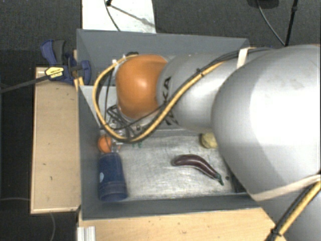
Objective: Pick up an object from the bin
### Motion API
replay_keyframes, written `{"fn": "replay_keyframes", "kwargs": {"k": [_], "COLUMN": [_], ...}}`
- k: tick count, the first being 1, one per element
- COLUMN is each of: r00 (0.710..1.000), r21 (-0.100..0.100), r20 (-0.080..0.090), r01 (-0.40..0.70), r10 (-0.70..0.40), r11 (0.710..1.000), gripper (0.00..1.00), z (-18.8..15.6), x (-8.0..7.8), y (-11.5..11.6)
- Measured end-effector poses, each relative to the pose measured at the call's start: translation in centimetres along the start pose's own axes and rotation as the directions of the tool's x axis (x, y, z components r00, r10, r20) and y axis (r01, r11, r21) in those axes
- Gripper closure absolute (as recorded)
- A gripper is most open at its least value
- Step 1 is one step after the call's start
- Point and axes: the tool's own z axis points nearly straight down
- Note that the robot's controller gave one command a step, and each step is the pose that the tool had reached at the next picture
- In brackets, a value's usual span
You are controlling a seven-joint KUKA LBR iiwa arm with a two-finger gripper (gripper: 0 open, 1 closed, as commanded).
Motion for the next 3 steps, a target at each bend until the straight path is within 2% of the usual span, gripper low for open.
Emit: {"fn": "replay_keyframes", "kwargs": {"k": [3], "r00": [1.000], "r21": [0.000], "r20": [-0.001], "r01": [-0.004], "r10": [0.004], "r11": [1.000], "gripper": [1.00], "z": [0.02], "x": [0.03], "y": [0.00]}}
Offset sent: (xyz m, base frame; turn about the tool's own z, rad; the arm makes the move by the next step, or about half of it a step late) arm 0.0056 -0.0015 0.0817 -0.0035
